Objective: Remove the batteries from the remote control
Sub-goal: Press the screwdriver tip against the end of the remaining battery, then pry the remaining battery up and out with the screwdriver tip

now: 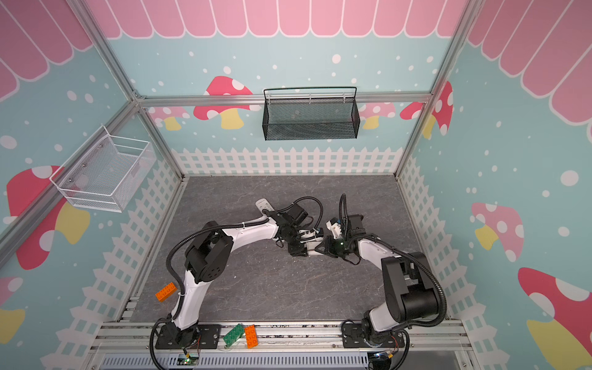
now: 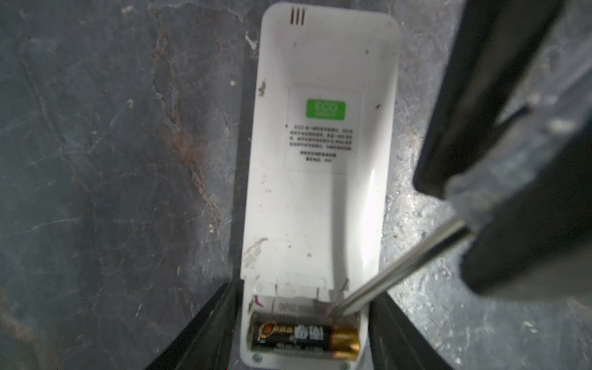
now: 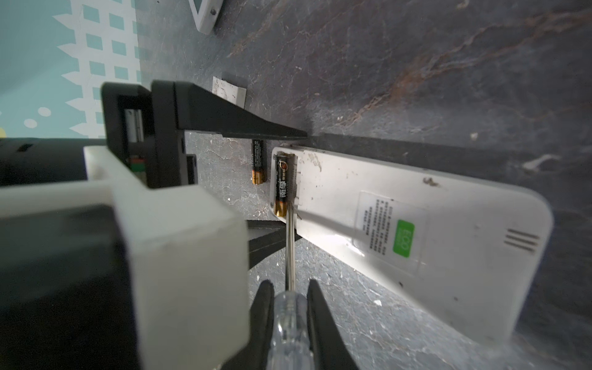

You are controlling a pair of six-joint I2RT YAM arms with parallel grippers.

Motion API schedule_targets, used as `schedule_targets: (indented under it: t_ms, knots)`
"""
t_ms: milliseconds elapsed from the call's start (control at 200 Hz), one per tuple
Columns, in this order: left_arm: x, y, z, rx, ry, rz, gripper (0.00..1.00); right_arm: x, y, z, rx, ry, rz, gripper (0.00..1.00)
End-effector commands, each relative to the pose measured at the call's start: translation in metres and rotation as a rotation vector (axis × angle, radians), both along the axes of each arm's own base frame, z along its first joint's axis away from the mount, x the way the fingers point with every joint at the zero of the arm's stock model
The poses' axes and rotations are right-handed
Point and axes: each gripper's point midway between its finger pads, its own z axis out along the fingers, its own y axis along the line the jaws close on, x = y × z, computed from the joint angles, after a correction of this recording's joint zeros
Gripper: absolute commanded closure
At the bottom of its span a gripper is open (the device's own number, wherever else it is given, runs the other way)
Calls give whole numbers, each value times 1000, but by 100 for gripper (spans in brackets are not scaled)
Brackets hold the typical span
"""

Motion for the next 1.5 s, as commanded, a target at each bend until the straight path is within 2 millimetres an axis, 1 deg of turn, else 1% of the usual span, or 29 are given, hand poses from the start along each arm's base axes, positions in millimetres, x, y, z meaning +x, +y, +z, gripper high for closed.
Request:
schedule_targets:
  t_ms: [0,190,355,565,695,786,931,1021,1101,1191,1321,1406,1496]
  knots:
    - [-23,38,-46,172,81,-23,41,-6,1,-13,14,38,3,100]
    - [-24,44,-48,184,81,-33,43,-7,1,-22,29,53,3,100]
    - [-25,44,-45,176,94,-28,44,-6,-1,-22,49,46,-8,100]
    - [-21,43,-37,173,80,-25,37,-6,-2,-20,101,44,-25,100]
    - [-19,43,-31,170,69,-23,28,-3,4,-6,166,18,-24,100]
    - [-18,40,-21,154,62,-8,22,-2,6,1,183,3,-23,100]
    - [-18,36,-4,120,72,31,15,-1,7,7,196,-8,-25,100]
    - [-16,34,4,103,73,57,14,-1,8,8,208,-8,-23,100]
    - [-14,33,7,99,70,70,13,-1,8,8,211,-8,-22,100]
    - [-13,33,11,97,64,81,13,0,8,6,209,-3,-26,100]
    - [-9,34,23,73,70,118,14,-1,8,8,211,-9,-26,100]
    - [-8,30,30,43,84,127,17,-1,7,7,205,-13,-26,100]
    - [-5,26,29,41,84,124,21,0,7,4,199,-5,-32,100]
